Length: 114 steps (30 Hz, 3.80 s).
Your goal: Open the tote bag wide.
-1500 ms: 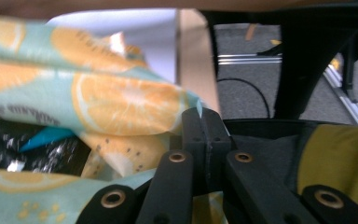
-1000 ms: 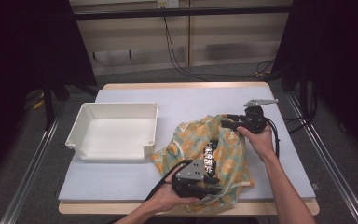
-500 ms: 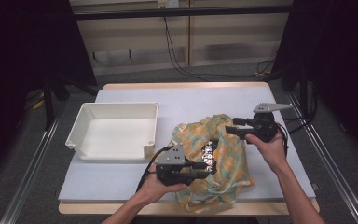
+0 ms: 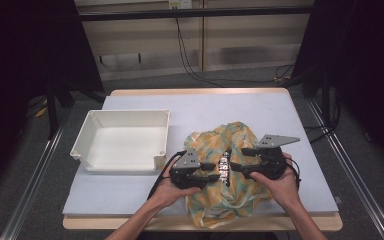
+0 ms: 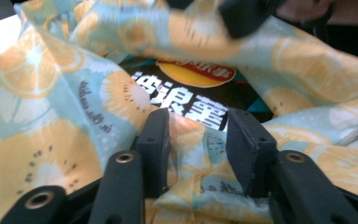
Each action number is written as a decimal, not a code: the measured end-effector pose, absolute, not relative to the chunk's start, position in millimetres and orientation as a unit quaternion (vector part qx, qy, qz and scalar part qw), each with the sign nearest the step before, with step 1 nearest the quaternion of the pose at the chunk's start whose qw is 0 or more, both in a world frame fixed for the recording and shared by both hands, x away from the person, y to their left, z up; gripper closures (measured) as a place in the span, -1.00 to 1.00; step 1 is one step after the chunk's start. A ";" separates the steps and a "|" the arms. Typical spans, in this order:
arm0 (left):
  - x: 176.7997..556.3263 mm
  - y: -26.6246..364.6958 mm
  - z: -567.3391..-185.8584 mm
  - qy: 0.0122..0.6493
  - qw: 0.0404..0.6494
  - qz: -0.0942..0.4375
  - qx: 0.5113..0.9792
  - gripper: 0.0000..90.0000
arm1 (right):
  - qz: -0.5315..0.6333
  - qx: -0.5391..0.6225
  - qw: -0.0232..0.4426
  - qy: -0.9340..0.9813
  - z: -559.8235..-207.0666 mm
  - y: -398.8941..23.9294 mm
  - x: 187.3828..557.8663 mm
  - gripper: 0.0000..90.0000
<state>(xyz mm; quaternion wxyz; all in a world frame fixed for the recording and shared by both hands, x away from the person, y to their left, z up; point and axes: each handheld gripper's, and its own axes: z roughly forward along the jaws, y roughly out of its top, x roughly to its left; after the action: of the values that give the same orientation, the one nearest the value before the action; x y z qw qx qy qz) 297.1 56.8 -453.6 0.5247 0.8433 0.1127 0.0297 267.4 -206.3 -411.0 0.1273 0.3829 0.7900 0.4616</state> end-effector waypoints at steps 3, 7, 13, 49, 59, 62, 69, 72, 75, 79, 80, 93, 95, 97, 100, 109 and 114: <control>295.5 55.7 -454.1 0.110 0.518 0.035 0.848 0.27 | 0.448 0.389 0.123 0.796 -421.1 -196.8 269.1 -0.44; 295.7 56.3 -455.8 0.110 0.521 0.035 0.846 0.26 | 0.433 0.384 0.124 0.806 -430.8 -190.4 269.3 -0.50; 294.6 55.1 -456.8 0.113 0.526 0.037 0.842 0.23 | 0.420 0.382 0.144 0.810 -443.6 -187.6 265.3 -0.47; 292.2 54.5 -459.3 0.118 0.520 0.038 0.845 0.15 | 0.364 0.434 0.164 0.807 -476.7 -269.9 198.1 0.98; 290.3 53.2 -445.5 0.124 0.524 0.016 0.843 0.29 | 0.433 0.419 0.157 0.783 -459.0 -272.3 197.0 0.39; 287.0 49.7 -436.1 0.111 0.538 0.008 0.835 0.52 | 0.457 0.402 0.165 0.776 -441.4 -270.2 196.0 0.28; 279.4 28.0 -434.8 0.086 0.533 -0.009 0.842 0.42 | 0.492 0.368 0.141 0.776 -423.3 -264.1 199.9 0.54; 277.7 20.8 -440.9 0.076 0.512 -0.019 0.855 0.43 | 0.497 0.345 0.116 0.787 -425.5 -252.6 204.8 0.27; 280.5 19.9 -440.2 0.076 0.508 -0.017 0.858 0.62 | 0.484 0.335 0.112 0.801 -433.5 -243.3 211.8 0.09; 290.9 23.6 -430.5 0.099 0.532 -0.023 0.840 0.64 | 0.470 0.326 0.103 0.814 -444.0 -235.2 219.2 0.05; 294.5 22.7 -430.1 0.103 0.540 -0.026 0.835 0.64 | 0.465 0.325 0.107 0.817 -445.8 -233.2 219.7 0.09; 307.9 12.1 -445.7 0.146 0.499 0.006 0.854 0.22 | 0.447 0.280 0.068 0.847 -456.9 -233.3 193.1 1.00; 308.9 12.2 -446.0 0.150 0.499 0.008 0.854 0.14 | 0.433 0.282 0.056 0.855 -466.2 -234.6 188.6 1.00; 308.6 11.3 -446.2 0.153 0.498 0.010 0.853 0.13 | 0.428 0.290 0.046 0.855 -472.3 -236.5 186.4 1.00; 307.5 10.9 -446.2 0.147 0.494 0.014 0.857 0.11 | 0.418 0.299 0.046 0.856 -478.4 -238.4 188.6 0.88; 286.2 10.2 -439.2 0.106 0.483 0.008 0.869 0.24 | 0.470 0.296 0.058 0.830 -450.1 -247.5 193.4 0.07; 280.3 7.7 -444.0 0.086 0.465 0.001 0.881 0.24 | 0.480 0.301 0.083 0.820 -437.2 -251.4 202.1 0.19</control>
<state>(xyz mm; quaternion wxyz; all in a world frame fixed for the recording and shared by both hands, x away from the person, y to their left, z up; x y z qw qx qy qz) 280.3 7.7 -444.0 0.4646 0.8813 0.0864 0.0005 202.1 -251.4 -437.2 0.0832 0.3009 0.8198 0.4802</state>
